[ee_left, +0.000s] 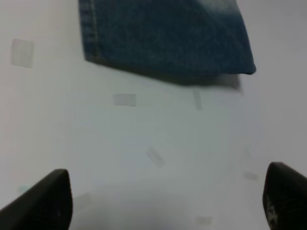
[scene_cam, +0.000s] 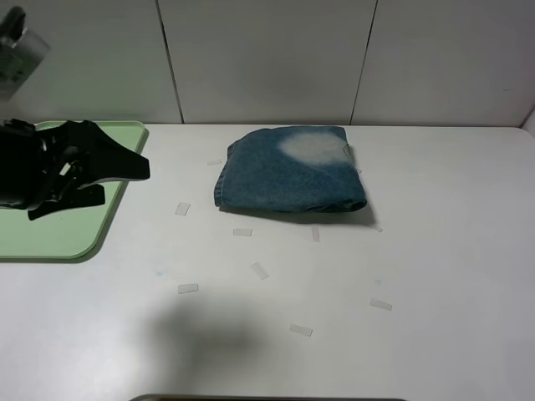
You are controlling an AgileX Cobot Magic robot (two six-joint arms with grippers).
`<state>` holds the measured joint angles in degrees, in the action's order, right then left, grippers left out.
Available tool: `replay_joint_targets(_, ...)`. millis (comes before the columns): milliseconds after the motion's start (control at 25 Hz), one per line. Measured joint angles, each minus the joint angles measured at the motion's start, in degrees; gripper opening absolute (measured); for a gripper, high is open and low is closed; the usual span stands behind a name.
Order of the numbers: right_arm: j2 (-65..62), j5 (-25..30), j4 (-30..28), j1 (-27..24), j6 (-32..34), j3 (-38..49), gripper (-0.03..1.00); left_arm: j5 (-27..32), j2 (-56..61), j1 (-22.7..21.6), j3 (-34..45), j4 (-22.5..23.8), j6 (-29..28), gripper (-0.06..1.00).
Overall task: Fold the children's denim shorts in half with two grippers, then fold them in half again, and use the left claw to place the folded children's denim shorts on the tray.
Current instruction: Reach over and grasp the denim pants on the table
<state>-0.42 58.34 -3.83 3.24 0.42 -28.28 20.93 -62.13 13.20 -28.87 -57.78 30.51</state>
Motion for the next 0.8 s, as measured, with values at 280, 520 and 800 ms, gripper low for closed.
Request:
replay_joint_targets(280, 0.00, 0.00, 0.00, 0.00, 0.00, 0.00, 0.69, -0.50, -6.79, 0.00, -1.00, -10.21, 9.71, 0.79)
replay_joint_targets(520, 0.00, 0.00, 0.00, 0.00, 0.00, 0.00, 0.69, 0.98, -13.11, 0.00, -2.96, -17.40, 14.97, 0.79)
replay_joint_targets(800, 0.00, 0.00, 0.00, 0.00, 0.00, 0.00, 0.69, 4.53, -22.51, 0.00, -6.62, -27.77, 22.18, 0.79)
